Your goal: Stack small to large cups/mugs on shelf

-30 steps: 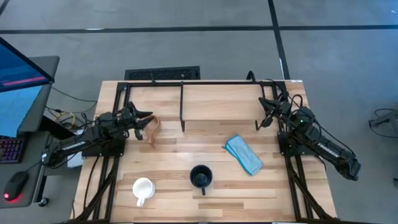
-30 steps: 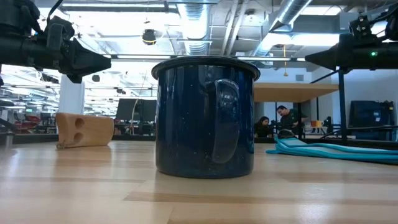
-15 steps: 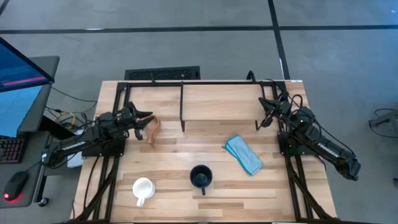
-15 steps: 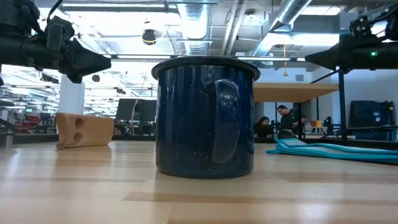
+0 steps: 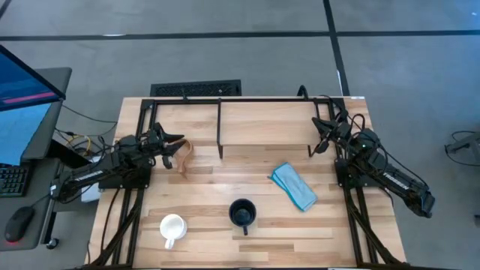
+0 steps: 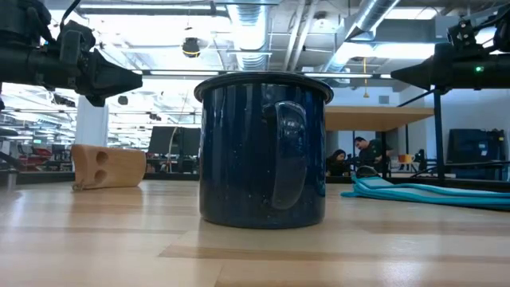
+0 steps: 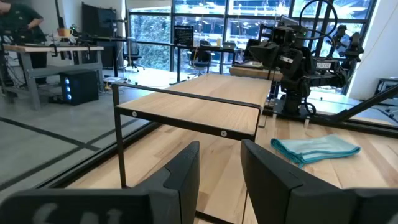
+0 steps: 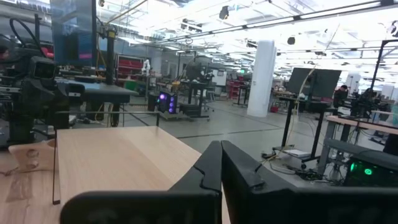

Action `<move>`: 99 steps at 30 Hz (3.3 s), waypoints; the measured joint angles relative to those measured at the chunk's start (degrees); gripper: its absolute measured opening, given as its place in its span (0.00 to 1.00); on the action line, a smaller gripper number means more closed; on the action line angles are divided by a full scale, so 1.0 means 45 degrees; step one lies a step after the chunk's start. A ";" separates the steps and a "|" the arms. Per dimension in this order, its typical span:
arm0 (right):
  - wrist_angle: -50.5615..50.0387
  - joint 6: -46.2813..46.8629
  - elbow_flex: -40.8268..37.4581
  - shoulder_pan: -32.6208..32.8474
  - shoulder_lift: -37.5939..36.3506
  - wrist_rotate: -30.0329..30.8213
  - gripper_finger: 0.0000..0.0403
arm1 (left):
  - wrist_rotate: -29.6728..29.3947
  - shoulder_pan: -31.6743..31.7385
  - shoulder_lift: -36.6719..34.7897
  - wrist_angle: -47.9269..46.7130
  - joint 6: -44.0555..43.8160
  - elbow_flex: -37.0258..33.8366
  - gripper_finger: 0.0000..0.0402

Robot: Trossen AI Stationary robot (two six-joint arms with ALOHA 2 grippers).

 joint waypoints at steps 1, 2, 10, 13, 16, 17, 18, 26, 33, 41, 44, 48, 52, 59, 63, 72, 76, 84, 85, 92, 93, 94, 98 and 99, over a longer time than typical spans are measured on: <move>0.0003 0.0000 -0.0001 -0.0002 0.0000 0.0000 0.06 | 0.0000 -0.0004 0.0000 0.0000 0.0000 -0.0001 0.27; 0.0000 0.0000 -0.0001 -0.0001 0.0001 0.0000 0.06 | 0.0000 -0.0003 0.0001 0.0000 0.0000 0.0000 0.27; 0.0003 0.0000 -0.0003 -0.0004 0.0001 0.0000 0.06 | -0.0005 0.0001 0.0001 0.0000 0.0511 -0.0005 0.27; 0.0005 0.0000 -0.0001 0.0001 0.0000 0.0000 0.06 | -0.0010 -0.0002 -0.0001 0.0000 0.0416 -0.0002 0.27; 0.0000 0.0000 0.0000 0.0001 0.0000 0.0000 0.06 | -0.0012 0.0001 -0.0002 0.0000 0.0006 0.0000 0.27; 0.0005 0.0000 -0.0003 -0.0004 0.0000 0.0000 0.06 | -0.0015 -0.0003 -0.0004 -0.0002 -0.0092 0.0000 0.27; 0.0002 0.0000 0.0000 -0.0002 0.0003 0.0002 0.06 | -0.0015 0.0000 0.0000 0.0000 -0.0186 -0.0005 0.27; 0.0004 0.0000 -0.0001 -0.0003 0.0003 0.0000 0.06 | -0.0439 0.0006 -0.0006 0.0294 0.1485 0.0000 0.27; 0.0002 0.0000 0.0000 -0.0002 0.0000 0.0000 0.06 | -0.0627 0.0006 -0.0002 0.0060 0.1662 0.0000 0.27; 0.0005 0.0000 0.0000 0.0000 0.0001 0.0000 0.06 | -0.0588 0.0006 0.0026 0.0000 0.1822 -0.0002 0.27; 0.0004 0.0000 0.0000 -0.0003 0.0000 0.0000 0.06 | -0.0588 0.0006 0.0026 0.0000 0.2059 0.0000 0.27; 0.0000 0.0004 -0.0001 -0.0001 0.0003 0.0000 0.06 | -0.0583 0.0006 0.0026 0.0000 0.2050 0.0000 0.27; 0.0000 0.0544 -0.0004 0.0000 0.0000 0.0000 0.06 | -0.0342 0.0006 0.0026 -0.0039 0.2040 0.0000 0.27; 0.0000 0.0665 0.0000 0.0001 0.0000 0.0000 0.06 | -0.0413 0.0002 0.0026 -0.0039 0.1544 0.0000 0.27; 0.0000 0.0665 -0.0002 0.0001 0.0002 0.0000 0.06 | -0.0503 0.0001 0.0026 -0.0026 0.1718 0.0000 0.27; -0.0002 0.0670 0.0000 -0.0004 0.0001 0.0000 0.06 | 0.1300 0.0001 0.0021 0.0249 0.1474 0.0030 0.27; 0.0000 0.0670 0.0000 -0.0004 0.0000 0.0000 0.06 | 0.2250 -0.0004 0.0026 0.0273 0.0932 0.0287 0.27; -0.0004 0.0670 0.0000 -0.0004 0.0004 0.0000 0.06 | 0.3109 -0.0133 0.0021 0.0476 0.0863 0.0510 0.27; 0.0000 0.0670 0.0000 -0.0004 0.0000 0.0000 0.06 | 0.3097 -0.0182 0.0021 0.0476 0.0872 0.0515 0.27; 0.0000 0.0670 0.0000 -0.0004 0.0004 0.0000 0.06 | 0.3049 -0.0648 0.0026 0.0874 0.0900 0.0534 0.27; 0.0000 0.0670 -0.0004 -0.0004 0.0000 0.0000 0.06 | 0.3045 -0.0725 0.0026 0.0981 0.0871 0.0544 0.27; -0.0004 0.0670 0.0000 -0.0004 0.0000 0.0000 0.06 | 0.3042 -0.0820 0.0026 0.1109 0.0802 0.0544 0.27; -0.0004 0.0670 0.0000 -0.0004 0.0003 0.0004 0.06 | 0.3251 -0.1338 0.0021 0.1326 0.0834 0.0554 0.27; -0.0002 0.0670 -0.0001 -0.0004 0.0003 0.0000 0.06 | 0.3335 -0.1507 0.0021 0.1321 0.0956 0.0554 0.27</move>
